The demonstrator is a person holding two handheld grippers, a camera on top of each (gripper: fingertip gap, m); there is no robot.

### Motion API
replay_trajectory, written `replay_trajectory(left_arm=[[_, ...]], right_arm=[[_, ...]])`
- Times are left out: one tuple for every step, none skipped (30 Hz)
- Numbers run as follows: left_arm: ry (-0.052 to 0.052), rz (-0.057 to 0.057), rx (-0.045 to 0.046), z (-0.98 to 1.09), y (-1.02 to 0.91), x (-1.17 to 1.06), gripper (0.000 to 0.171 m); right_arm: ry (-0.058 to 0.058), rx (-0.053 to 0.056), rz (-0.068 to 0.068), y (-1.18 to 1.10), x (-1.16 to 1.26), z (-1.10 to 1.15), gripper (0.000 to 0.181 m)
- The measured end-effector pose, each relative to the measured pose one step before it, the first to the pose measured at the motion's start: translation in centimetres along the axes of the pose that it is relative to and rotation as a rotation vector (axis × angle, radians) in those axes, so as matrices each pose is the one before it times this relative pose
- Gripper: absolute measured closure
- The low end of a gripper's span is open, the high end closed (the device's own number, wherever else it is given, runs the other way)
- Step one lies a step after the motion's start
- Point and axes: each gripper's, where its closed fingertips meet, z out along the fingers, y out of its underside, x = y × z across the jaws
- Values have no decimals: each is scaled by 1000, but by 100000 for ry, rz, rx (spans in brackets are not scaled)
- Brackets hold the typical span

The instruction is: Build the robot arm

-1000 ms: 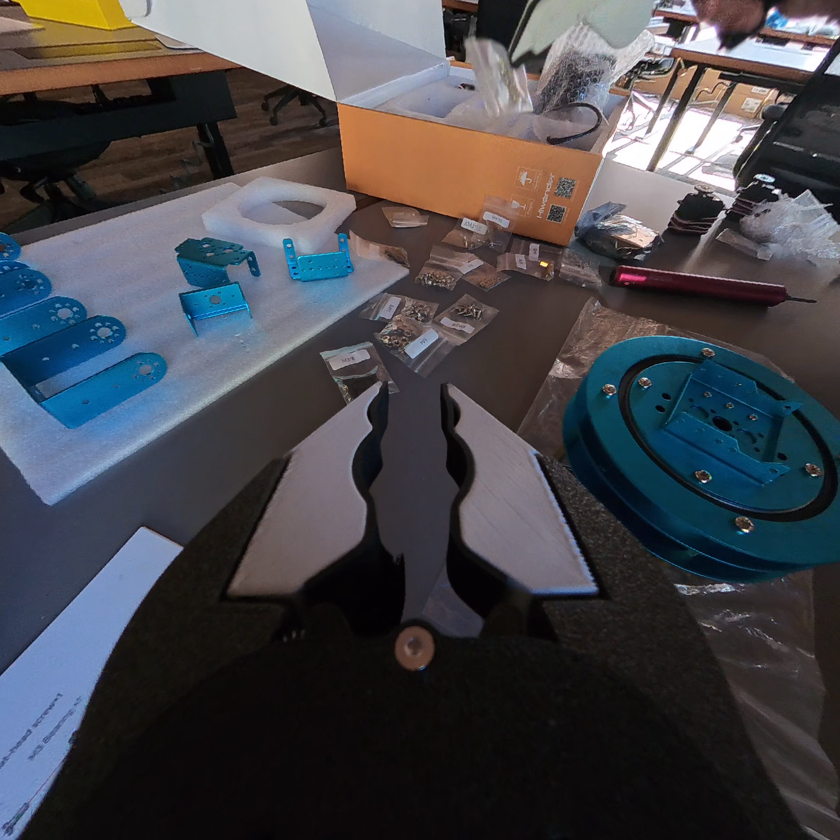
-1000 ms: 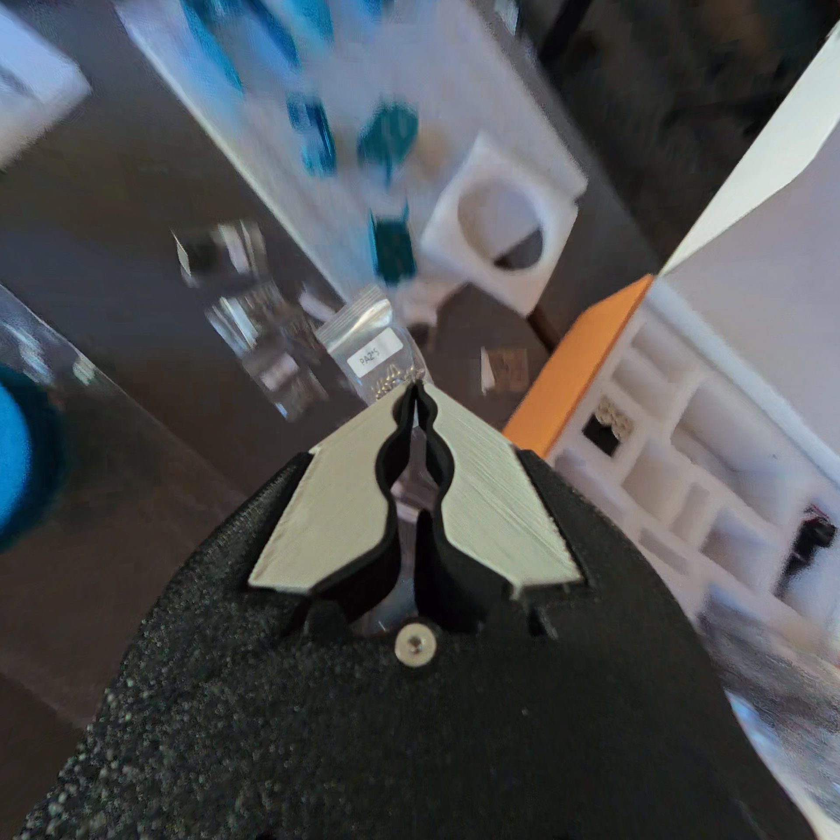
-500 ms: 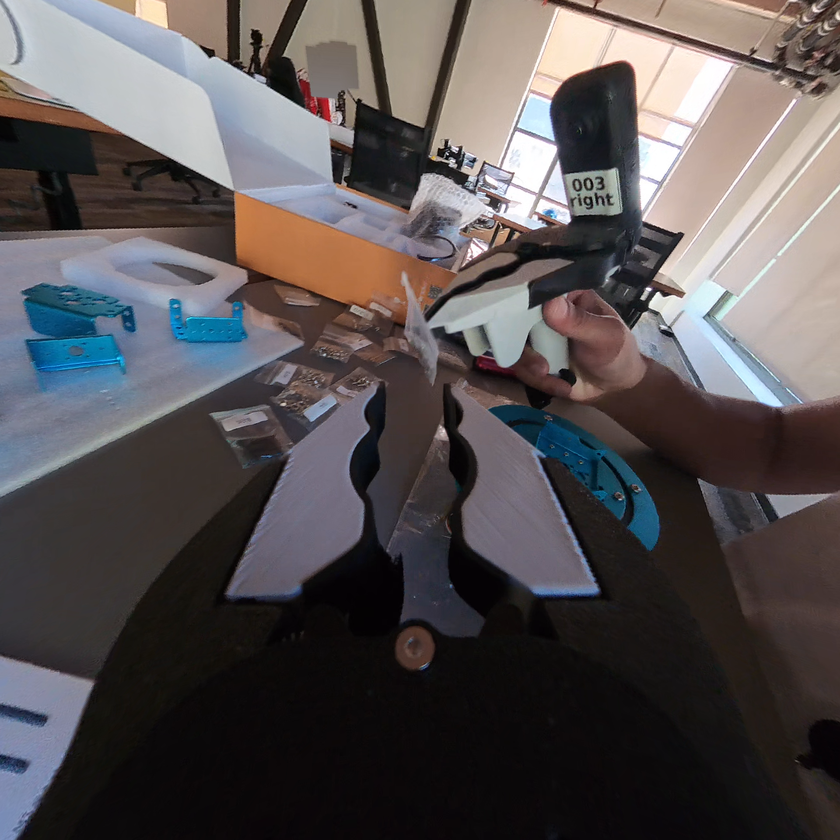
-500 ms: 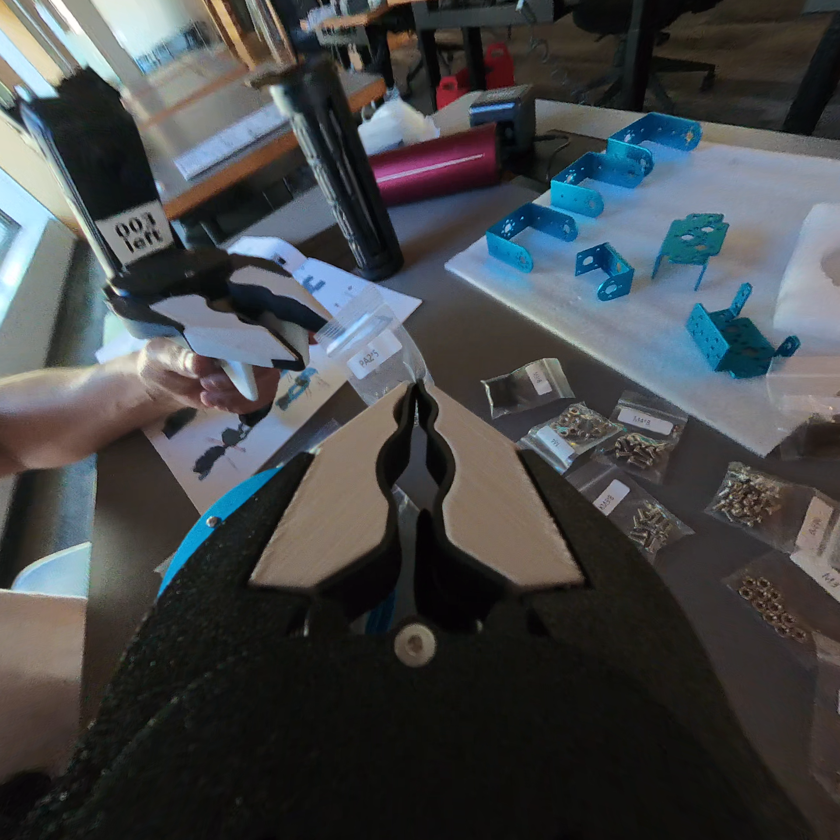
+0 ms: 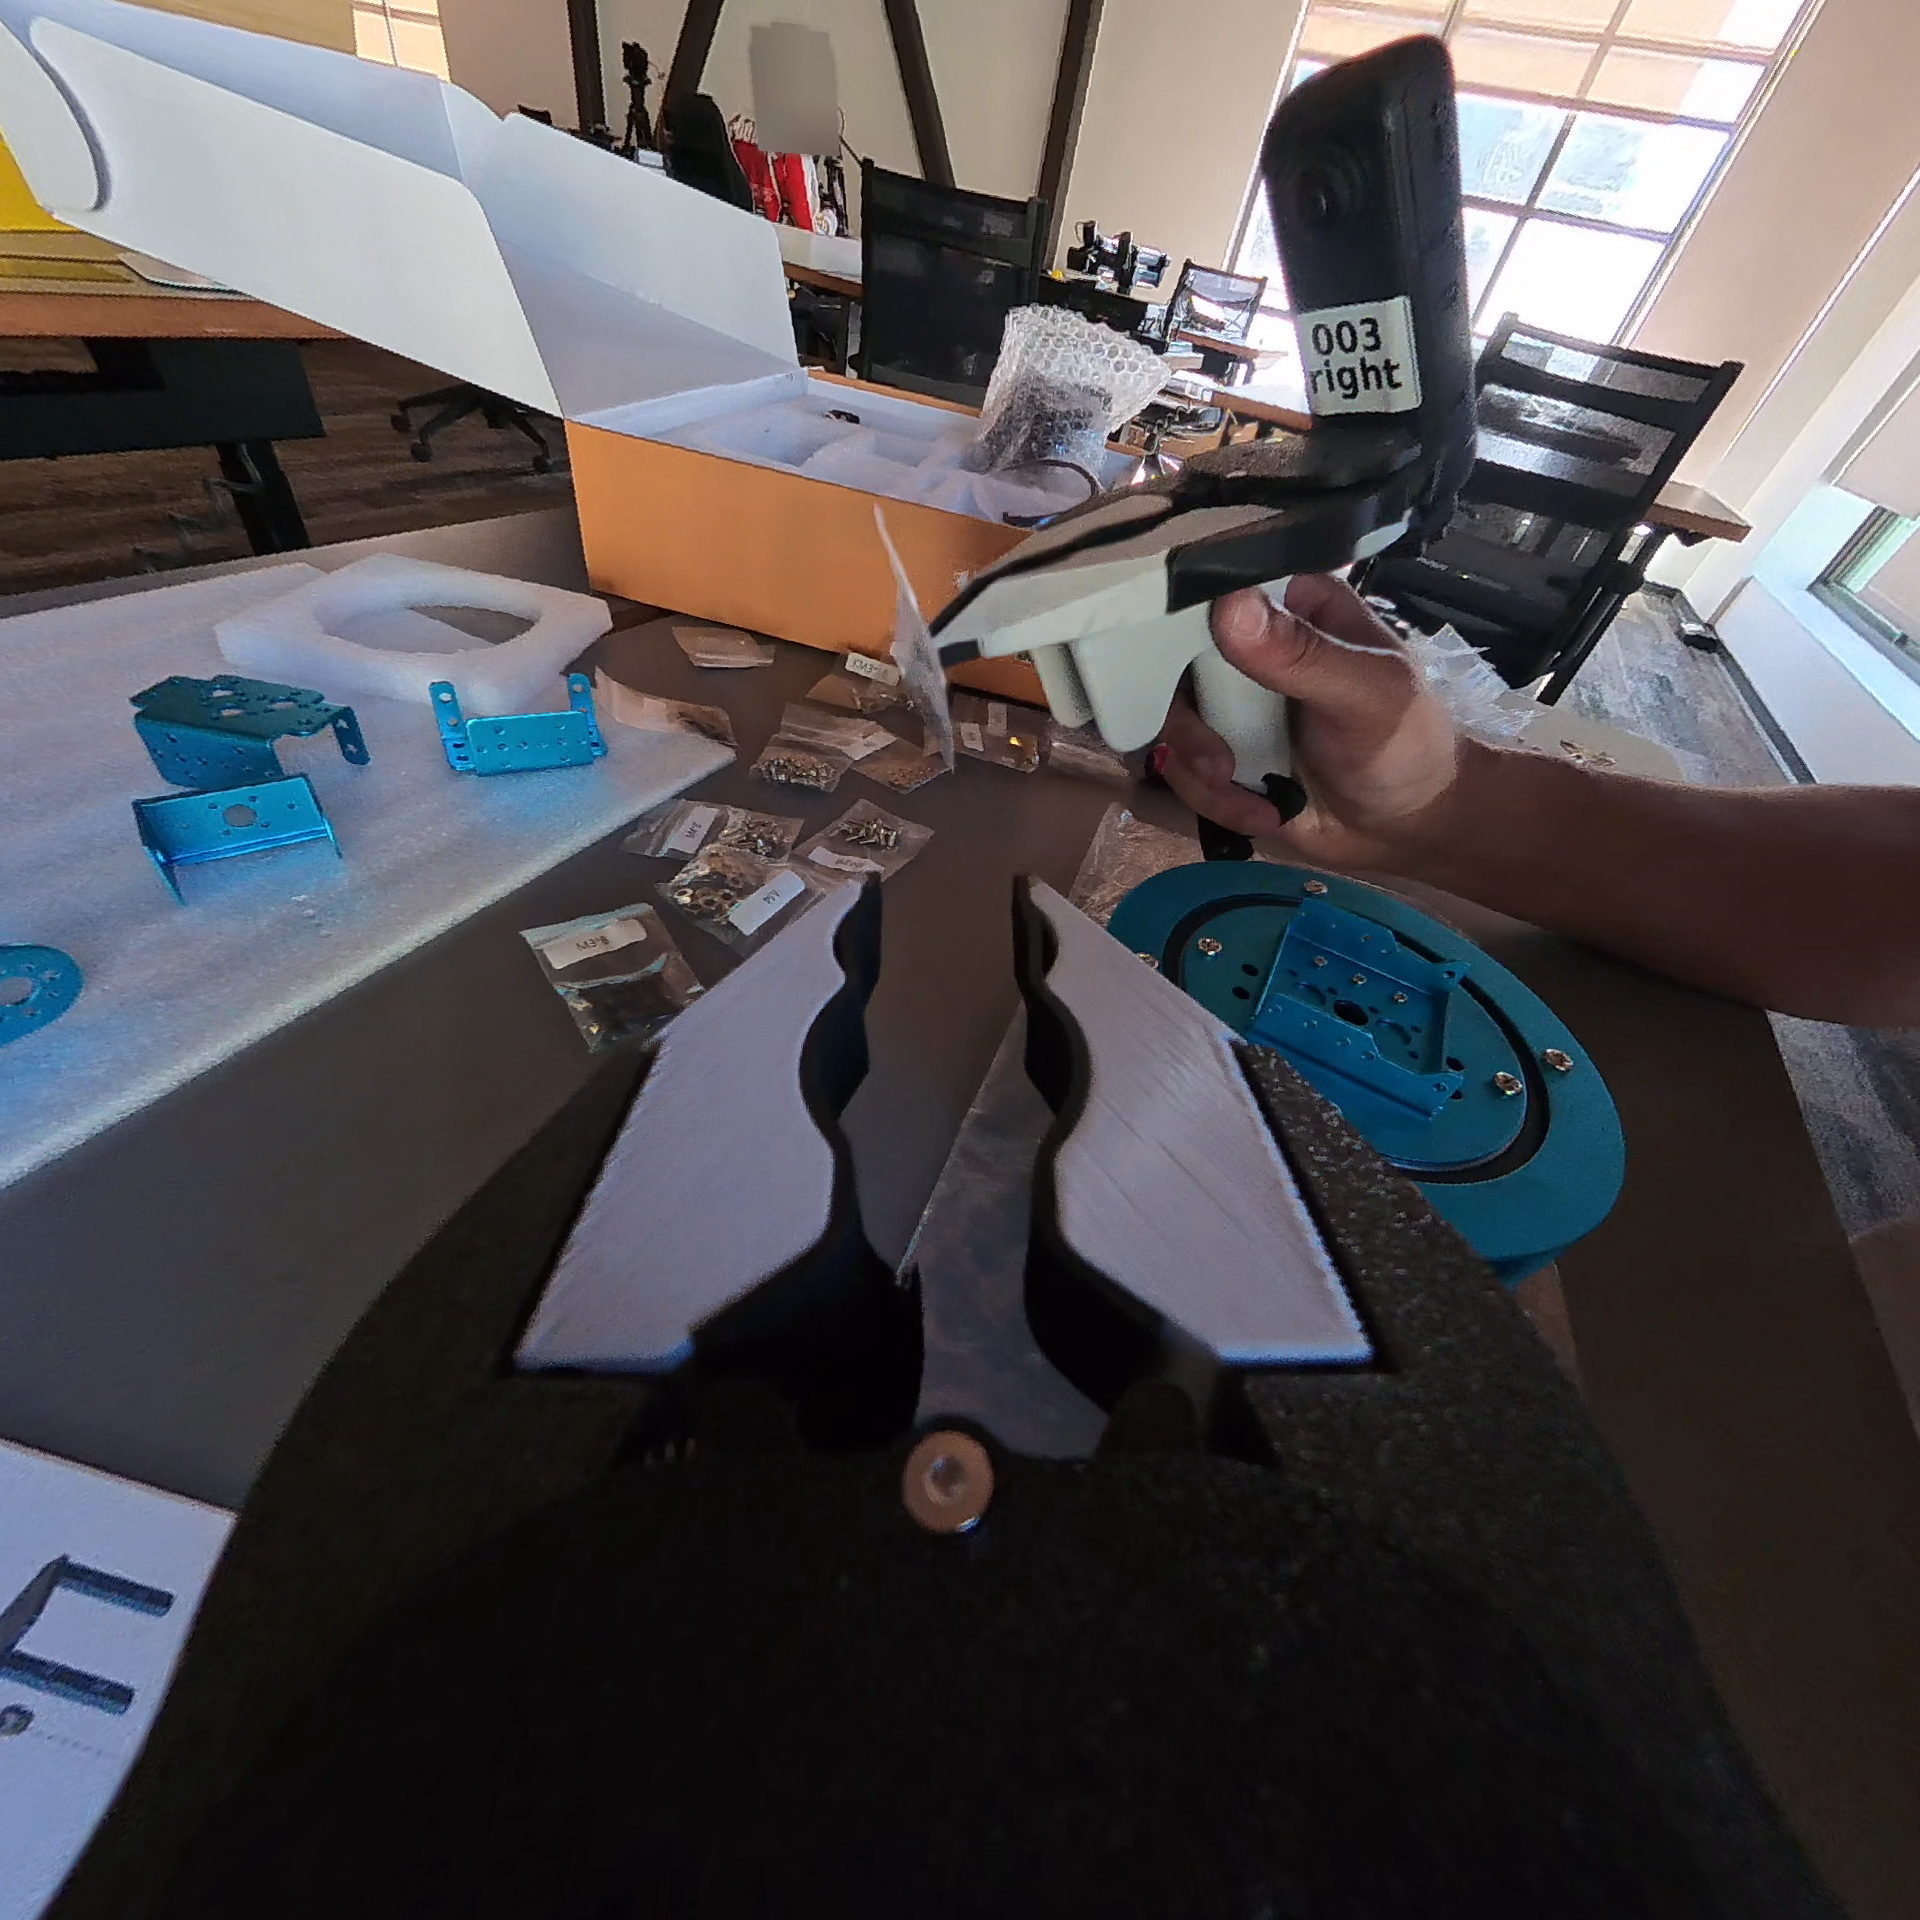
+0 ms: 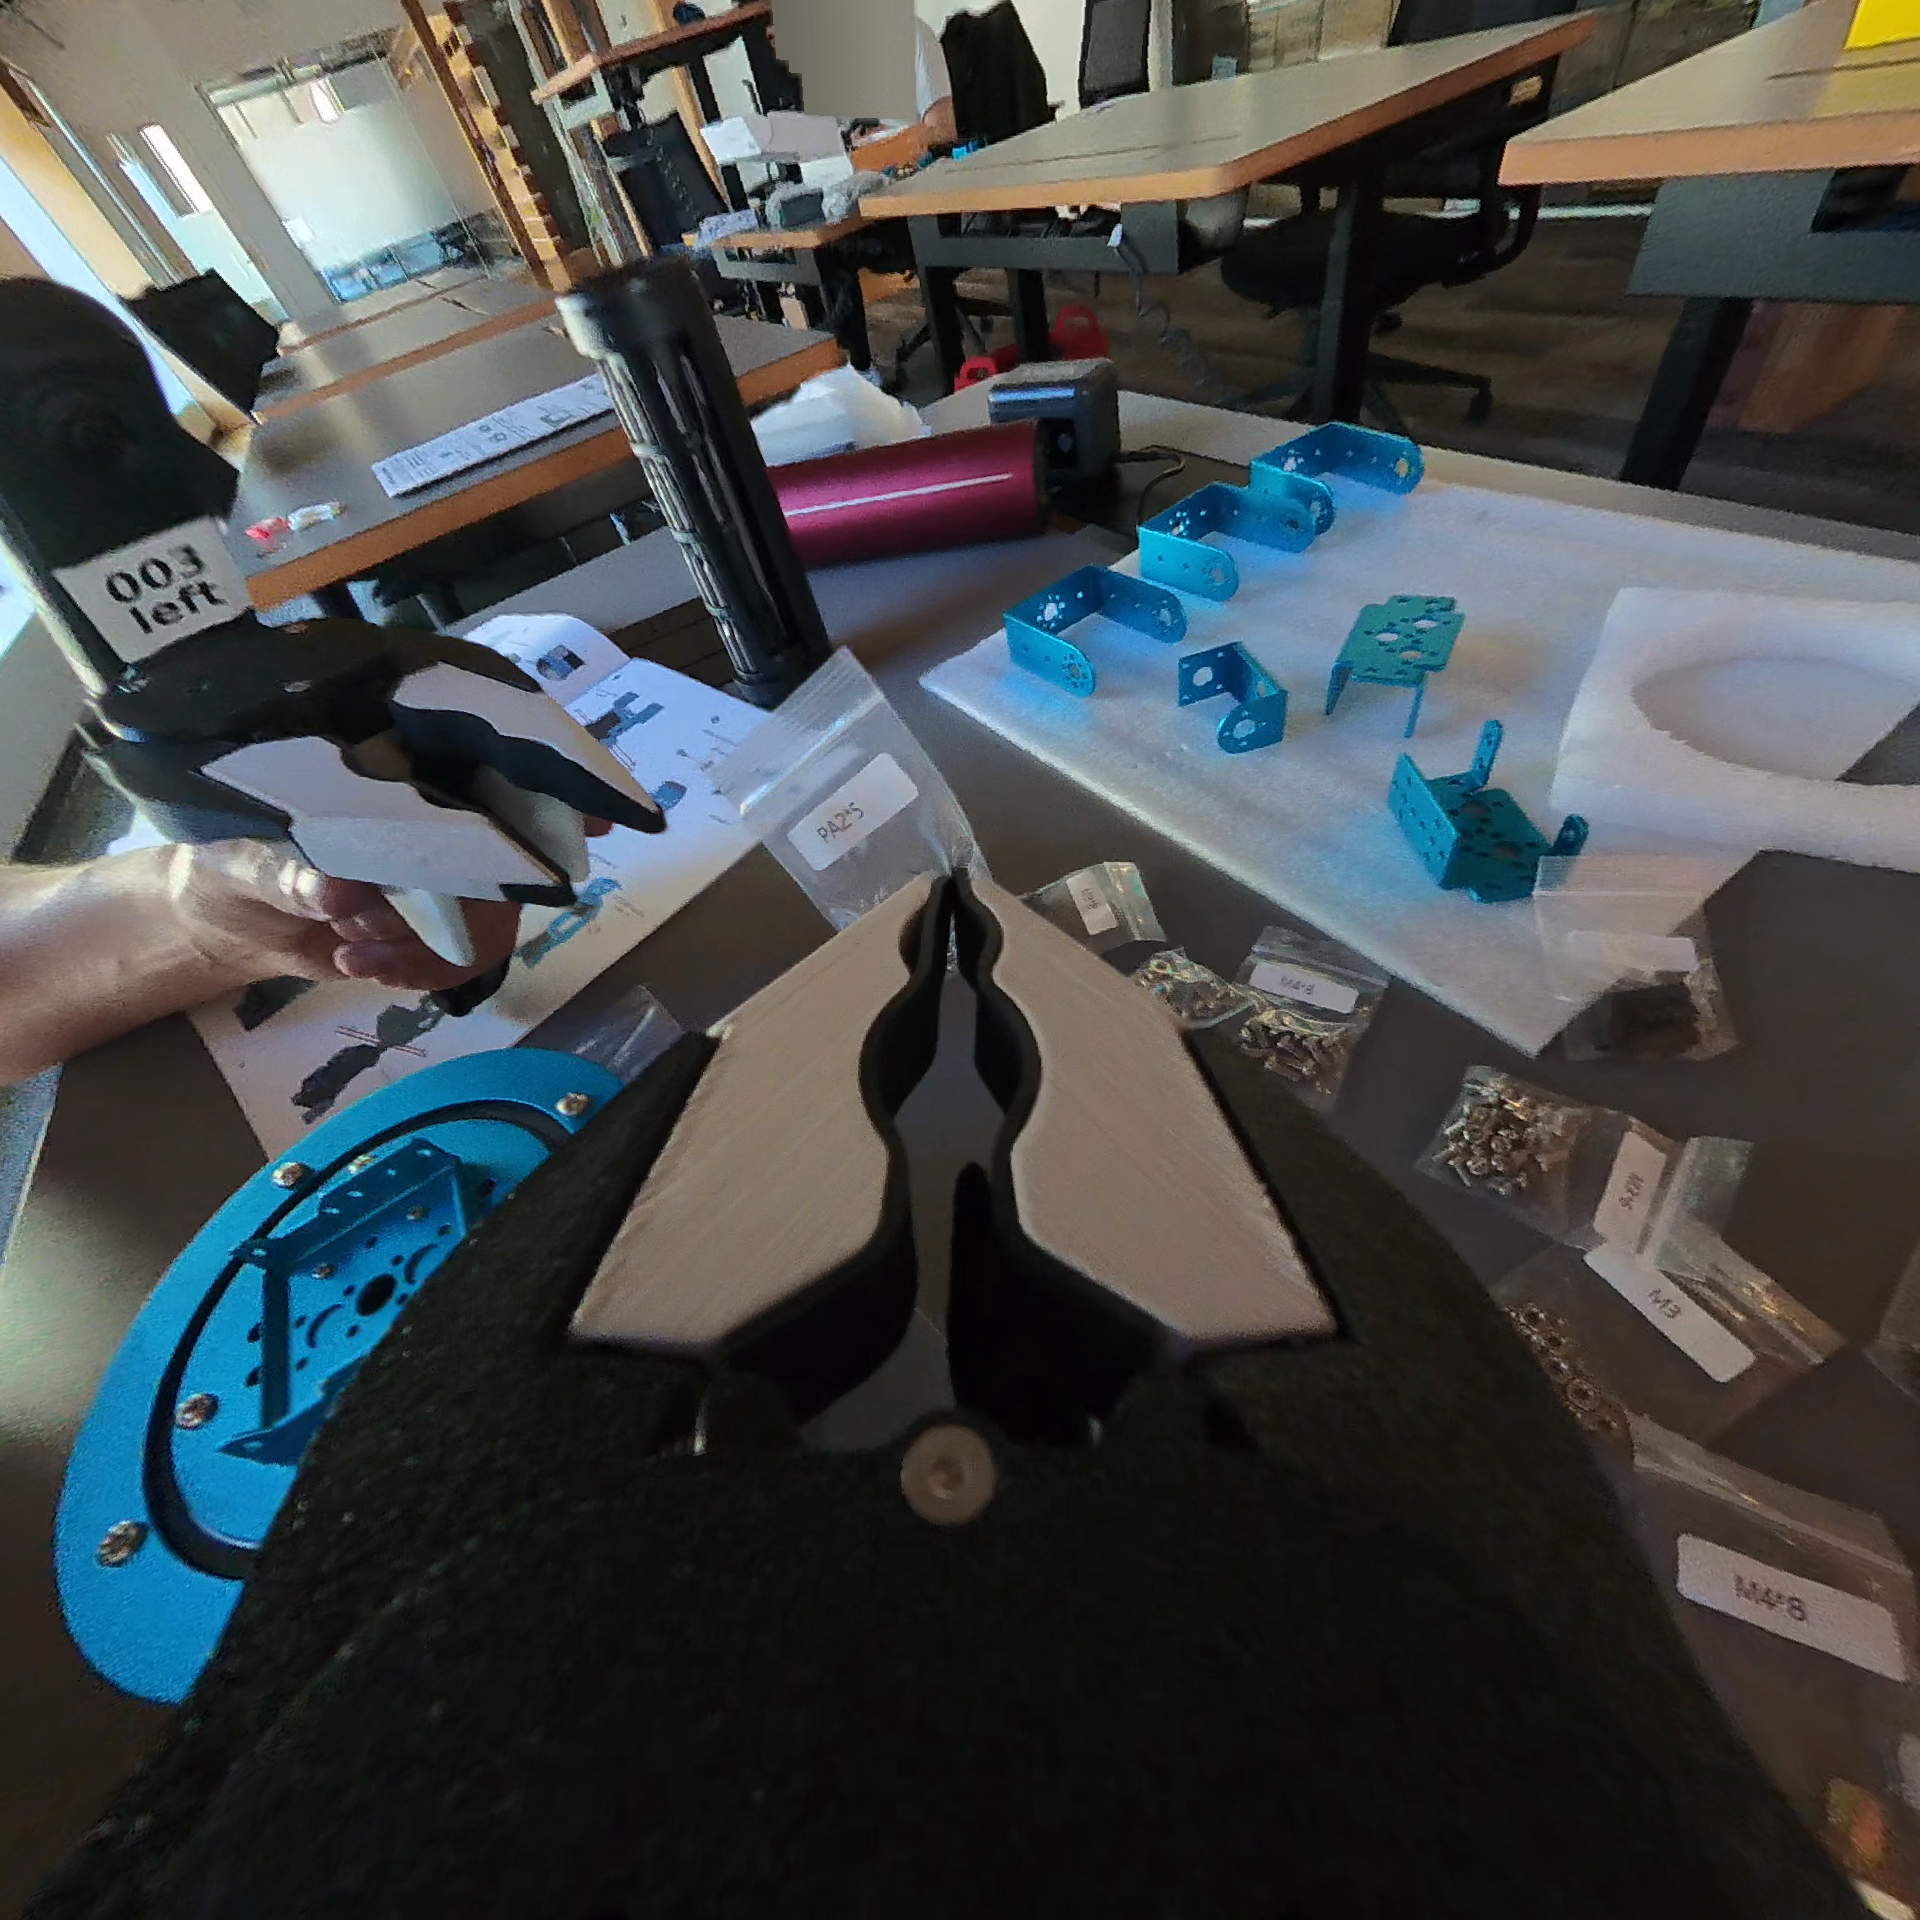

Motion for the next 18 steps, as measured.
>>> replay_trajectory(left_arm=[[112, -503, -32, -19, -20, 74, 147], [598, -645, 159, -12, -63, 169, 147], [1212, -1044, 497, -18, -112, 254, 147], [1294, -1285, 477, -27, -137, 244, 147], [522, -858, 193, -21, -96, 128, 147], [-331, 93, -39, -54, -88, 5, 147], [-1318, 771, -290, -106, -143, -136, 147], [-2560, 221, -513, -202, -259, -291, 147], [-3071, -1510, -1966, -434, -152, -309, 147], [-3336, -3060, -4007, -831, 183, -266, 147], [-4615, -3819, -4430, -1381, 531, -347, 147], [-6191, -3860, -2927, -1932, 835, -550, 147], [-6155, -3061, -885, -2331, 1074, -617, 147], [-5967, -2665, -447, -2496, 1384, -698, 147], [-6481, -3183, -1537, -2437, 1713, -893, 147], [-6731, -3505, -3090, -2209, 1956, -1021, 147], [-6692, -3120, -3925, -1949, 2021, -1047, 147], [-6402, -2620, -3473, -1686, 1878, -976, 146]], right_arm=[[775, -1415, -751, 318, 167, 141, 181], [973, -711, -1192, 243, 104, 155, 181], [560, -947, -1403, 291, 22, 206, 181], [1002, -1504, -1393, 347, 68, 223, 181], [2679, -1570, -553, 308, 270, 192, 181], [2262, -1618, -1535, 266, 256, 160, 181], [1928, -1486, -1717, 147, 217, 15, 181], [2062, -201, -1146, -132, 237, -234, 181], [1505, 1411, -723, -459, 138, -487, 181], [1527, 1636, -738, -597, 120, -684, 181], [2107, 1317, -1111, -571, 159, -792, 181], [2509, 1084, -1304, -428, 188, -850, 181], [2408, 946, -1159, -247, 145, -874, 181], [2205, 1064, -1102, -75, 123, -837, 181], [2483, 1047, -1275, 146, 180, -719, 181], [3114, 449, -1642, 369, 351, -519, 181], [3405, -187, -1520, 473, 462, -320, 181], [2486, -273, -1008, 291, 422, -102, 181]])
